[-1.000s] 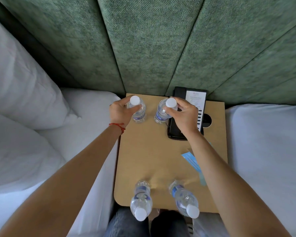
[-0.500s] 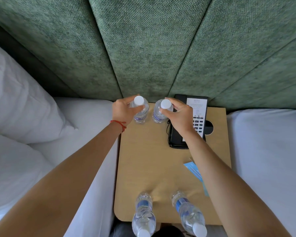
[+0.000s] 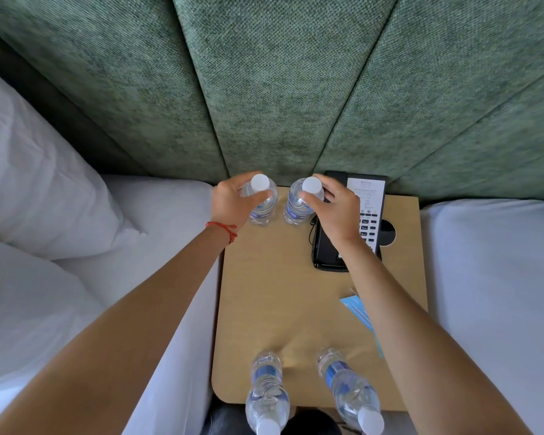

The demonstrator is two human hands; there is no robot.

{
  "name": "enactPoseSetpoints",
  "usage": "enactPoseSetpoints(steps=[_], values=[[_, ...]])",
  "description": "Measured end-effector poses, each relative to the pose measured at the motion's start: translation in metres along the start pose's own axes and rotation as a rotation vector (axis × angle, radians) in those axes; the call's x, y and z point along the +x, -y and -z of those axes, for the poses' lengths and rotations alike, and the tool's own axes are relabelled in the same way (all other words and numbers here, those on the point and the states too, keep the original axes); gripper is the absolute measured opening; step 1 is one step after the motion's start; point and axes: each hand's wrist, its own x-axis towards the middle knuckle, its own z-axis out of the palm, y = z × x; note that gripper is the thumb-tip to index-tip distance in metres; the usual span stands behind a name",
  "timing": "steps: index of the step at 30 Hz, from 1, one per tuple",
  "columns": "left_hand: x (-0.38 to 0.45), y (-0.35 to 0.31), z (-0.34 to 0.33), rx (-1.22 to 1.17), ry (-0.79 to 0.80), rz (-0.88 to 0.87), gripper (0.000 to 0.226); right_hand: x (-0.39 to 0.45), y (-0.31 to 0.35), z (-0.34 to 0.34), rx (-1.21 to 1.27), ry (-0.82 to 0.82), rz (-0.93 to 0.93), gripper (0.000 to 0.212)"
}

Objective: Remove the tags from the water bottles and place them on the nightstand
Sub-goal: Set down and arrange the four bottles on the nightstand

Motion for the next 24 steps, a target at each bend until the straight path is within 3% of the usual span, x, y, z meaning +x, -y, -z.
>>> enactPoseSetpoints(steps=[13,18,24], values=[[0.008,-0.004,0.011,0.103,0.173,-0.058,0.036,0.012,0.005,0.015,-0.089,0.271,0.059,0.039],[0.005,-0.005,0.005,0.087,0.091,-0.050,0.040,0.006,0.006,0.008,-0.046,0.187,0.027,0.052],[0.005,-0.006,0.000,0.130,-0.012,-0.069,0.031,0.007,0.006,0.001,-0.054,0.071,0.056,0.036]])
